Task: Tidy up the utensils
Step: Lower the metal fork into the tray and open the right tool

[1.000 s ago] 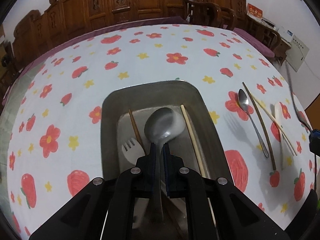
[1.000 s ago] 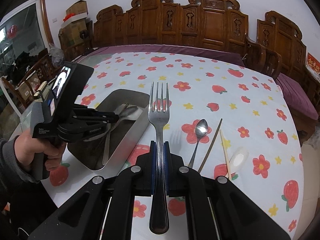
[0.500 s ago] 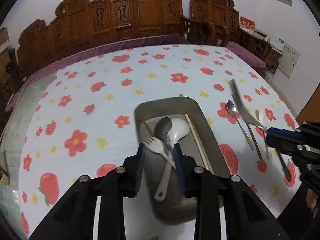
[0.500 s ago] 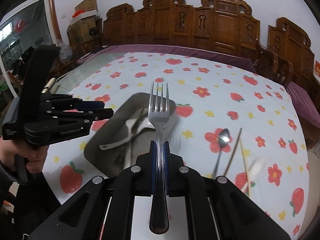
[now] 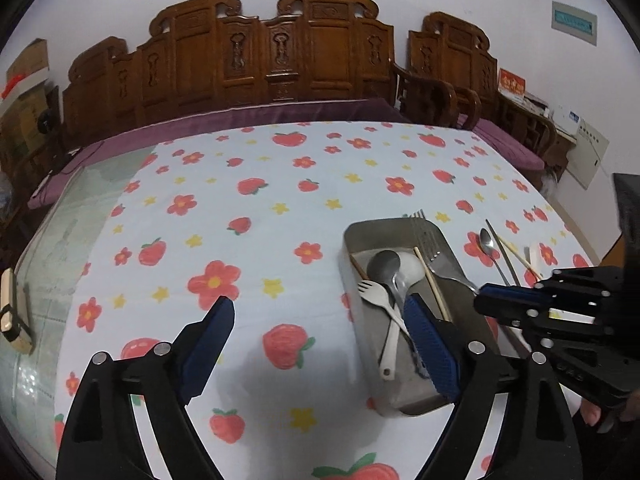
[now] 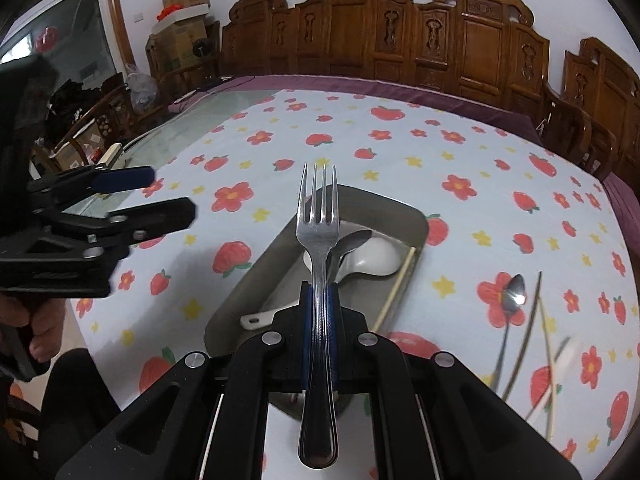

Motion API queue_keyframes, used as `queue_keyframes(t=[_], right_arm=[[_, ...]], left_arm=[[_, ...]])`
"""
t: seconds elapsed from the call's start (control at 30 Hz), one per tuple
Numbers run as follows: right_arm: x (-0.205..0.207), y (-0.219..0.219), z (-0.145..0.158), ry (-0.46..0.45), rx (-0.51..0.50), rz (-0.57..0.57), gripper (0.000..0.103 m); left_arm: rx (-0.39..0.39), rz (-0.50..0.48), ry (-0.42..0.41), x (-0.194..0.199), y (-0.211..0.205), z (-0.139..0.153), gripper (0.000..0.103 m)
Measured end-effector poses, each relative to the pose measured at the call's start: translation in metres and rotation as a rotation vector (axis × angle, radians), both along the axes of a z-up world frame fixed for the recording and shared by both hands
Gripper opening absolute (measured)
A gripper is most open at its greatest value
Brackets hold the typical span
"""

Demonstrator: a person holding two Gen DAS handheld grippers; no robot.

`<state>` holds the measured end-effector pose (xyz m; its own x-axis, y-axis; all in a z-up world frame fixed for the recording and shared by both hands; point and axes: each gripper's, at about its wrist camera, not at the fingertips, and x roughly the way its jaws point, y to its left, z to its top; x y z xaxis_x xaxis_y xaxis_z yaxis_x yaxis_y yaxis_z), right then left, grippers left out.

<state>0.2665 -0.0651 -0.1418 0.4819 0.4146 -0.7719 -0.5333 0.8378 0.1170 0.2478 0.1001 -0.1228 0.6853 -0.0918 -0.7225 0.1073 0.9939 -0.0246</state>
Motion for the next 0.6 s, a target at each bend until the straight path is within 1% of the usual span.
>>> queue_keyframes(t=[0.23,0.6], right_arm=[[0.018,0.018,-0.018,0.045,-0.023,-0.025,0.009],[0.037,0.036,-0.055,0.144,-0.044,-0.075,0.009]], left_arm=[[-0.013,0.011,-0.014,-0.007,0.015,0.004,0.084],[-0.011,0.021,-0.018,-0.009,0.025,0.005,0.084]])
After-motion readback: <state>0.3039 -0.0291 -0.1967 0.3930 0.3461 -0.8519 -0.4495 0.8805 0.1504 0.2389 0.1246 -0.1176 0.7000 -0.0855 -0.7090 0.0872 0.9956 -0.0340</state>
